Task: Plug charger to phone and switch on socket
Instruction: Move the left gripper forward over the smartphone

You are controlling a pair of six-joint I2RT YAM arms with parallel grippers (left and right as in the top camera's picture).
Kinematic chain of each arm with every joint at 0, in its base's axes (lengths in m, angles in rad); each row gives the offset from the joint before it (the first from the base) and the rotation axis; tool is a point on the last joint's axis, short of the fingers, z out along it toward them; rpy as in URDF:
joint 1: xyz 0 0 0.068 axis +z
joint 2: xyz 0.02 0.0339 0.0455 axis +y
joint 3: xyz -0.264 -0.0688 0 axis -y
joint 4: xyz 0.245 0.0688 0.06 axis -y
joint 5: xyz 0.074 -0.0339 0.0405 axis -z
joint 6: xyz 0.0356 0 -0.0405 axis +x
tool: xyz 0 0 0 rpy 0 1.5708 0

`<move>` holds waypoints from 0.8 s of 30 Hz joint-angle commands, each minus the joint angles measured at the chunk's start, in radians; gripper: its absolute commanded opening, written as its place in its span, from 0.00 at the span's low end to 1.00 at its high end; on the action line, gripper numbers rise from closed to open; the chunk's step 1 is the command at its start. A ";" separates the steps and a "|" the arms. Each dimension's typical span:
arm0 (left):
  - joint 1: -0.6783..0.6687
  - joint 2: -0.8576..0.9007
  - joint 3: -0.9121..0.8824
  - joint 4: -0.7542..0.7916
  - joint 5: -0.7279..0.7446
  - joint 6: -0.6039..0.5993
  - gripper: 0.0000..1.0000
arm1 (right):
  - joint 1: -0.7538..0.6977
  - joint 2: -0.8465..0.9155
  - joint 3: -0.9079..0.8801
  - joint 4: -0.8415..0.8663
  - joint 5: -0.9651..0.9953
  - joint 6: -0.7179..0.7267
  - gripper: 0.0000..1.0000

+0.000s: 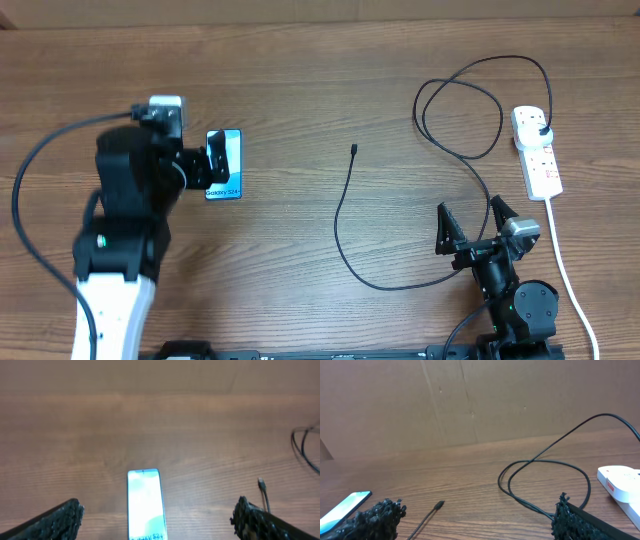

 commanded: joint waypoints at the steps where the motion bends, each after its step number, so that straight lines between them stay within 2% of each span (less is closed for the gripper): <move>1: 0.007 0.122 0.168 -0.125 0.050 0.022 1.00 | 0.006 -0.011 -0.011 0.004 0.010 -0.002 1.00; 5: 0.007 0.258 0.322 -0.282 0.058 0.022 1.00 | 0.006 -0.011 -0.011 0.004 0.010 -0.002 1.00; 9: 0.007 0.359 0.415 -0.370 0.108 0.022 1.00 | 0.006 -0.011 -0.011 0.004 0.010 -0.002 1.00; 16: 0.006 0.427 0.419 -0.395 0.259 0.020 1.00 | 0.006 -0.011 -0.011 0.004 0.010 -0.002 1.00; 24: 0.004 0.449 0.418 -0.505 0.266 0.011 1.00 | 0.006 -0.011 -0.011 0.004 0.010 -0.002 1.00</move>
